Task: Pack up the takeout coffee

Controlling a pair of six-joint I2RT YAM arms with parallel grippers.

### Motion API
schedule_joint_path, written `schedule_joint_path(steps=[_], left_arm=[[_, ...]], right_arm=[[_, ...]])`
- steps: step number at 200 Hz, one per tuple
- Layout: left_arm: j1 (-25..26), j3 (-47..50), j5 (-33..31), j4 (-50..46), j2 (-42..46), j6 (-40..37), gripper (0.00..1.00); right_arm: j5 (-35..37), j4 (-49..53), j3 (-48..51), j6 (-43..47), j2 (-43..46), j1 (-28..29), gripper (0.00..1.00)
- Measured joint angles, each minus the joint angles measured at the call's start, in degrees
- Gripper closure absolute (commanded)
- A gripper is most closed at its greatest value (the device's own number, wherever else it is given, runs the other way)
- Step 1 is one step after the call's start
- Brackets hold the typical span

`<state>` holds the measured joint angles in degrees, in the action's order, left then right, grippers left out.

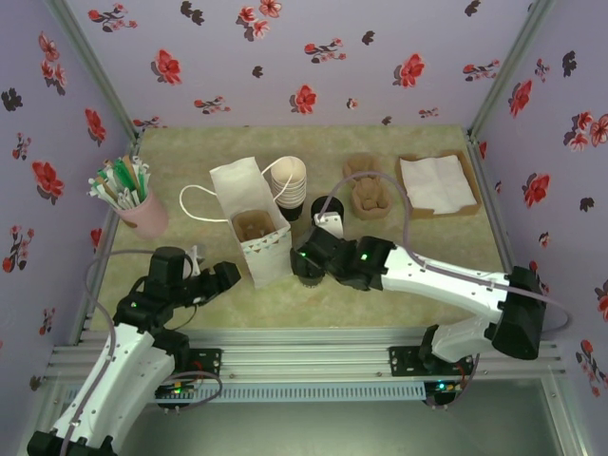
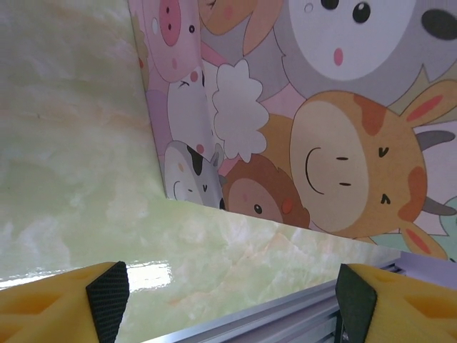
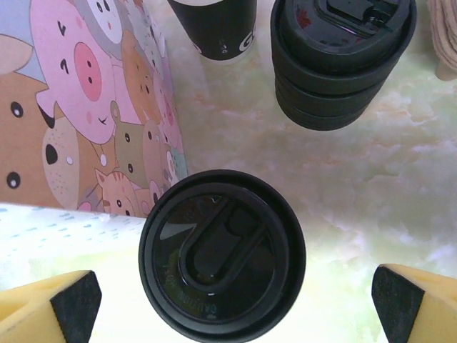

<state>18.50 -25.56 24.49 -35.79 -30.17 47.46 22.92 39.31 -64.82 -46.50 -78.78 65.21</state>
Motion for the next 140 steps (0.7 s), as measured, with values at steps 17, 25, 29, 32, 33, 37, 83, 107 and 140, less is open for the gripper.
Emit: schedule_joint_path(steps=[17,25,29,32,33,37,83,107,140], left_arm=[[0.0,-0.74,-0.7,-0.5,-0.09,-0.31,0.2],[0.0,-1.11,-1.01,-0.83,-0.13,-0.5,0.2],[0.0,-1.27,-1.2,-0.94,-0.13,-0.68,0.2],[0.0,-1.38,-1.4,-1.03,-0.13,-0.72,0.2],[0.0,-1.4,-1.4,-1.07,-0.13,-0.74,0.2],[0.0,-1.49,-1.46,-1.14,-0.13,-0.87,0.2],[0.0,-1.81,-2.49,-1.95,-0.13,-1.31,0.2],[0.0,-1.81,-2.54,-2.19,-0.13,-1.31,0.2],[0.0,-1.81,-2.71,-2.38,-0.13,-1.31,0.21]], right_arm=[[0.09,0.11,-1.05,0.0,-1.62,0.04,0.01],[0.15,0.13,-1.36,0.0,-2.19,0.04,0.01],[0.2,0.15,-1.49,0.0,-2.4,0.04,0.01],[0.2,0.15,-1.55,0.0,-2.58,0.04,0.01],[0.2,0.13,-1.57,0.0,-2.64,0.04,0.01],[0.2,0.13,-1.66,0.0,-2.86,0.04,0.01],[0.24,0.24,-2.75,-0.02,-5.6,0.04,0.01],[0.9,1.38,-3.41,-0.07,-6.97,0.04,0.01],[1.66,3.06,-3.69,-0.22,-7.78,0.04,0.01]])
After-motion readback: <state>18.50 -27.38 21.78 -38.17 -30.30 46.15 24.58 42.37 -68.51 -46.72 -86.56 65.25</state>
